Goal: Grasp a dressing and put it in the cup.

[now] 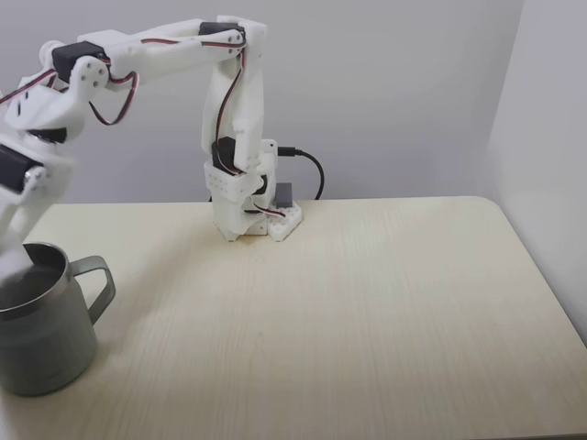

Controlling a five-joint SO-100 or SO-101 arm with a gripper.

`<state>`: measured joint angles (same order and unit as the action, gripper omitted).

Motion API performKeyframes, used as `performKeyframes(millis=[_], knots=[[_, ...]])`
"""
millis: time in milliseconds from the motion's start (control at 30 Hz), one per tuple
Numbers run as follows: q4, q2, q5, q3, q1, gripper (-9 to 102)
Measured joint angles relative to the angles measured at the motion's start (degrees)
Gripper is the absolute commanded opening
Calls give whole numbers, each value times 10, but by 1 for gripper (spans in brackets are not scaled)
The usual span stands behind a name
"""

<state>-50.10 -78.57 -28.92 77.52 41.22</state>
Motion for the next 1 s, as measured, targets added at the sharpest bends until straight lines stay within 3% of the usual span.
performKeyframes(millis=[133,1000], knots=[[0,11,-1,-15,2,27],[27,119,-18,-138,-21,26]])
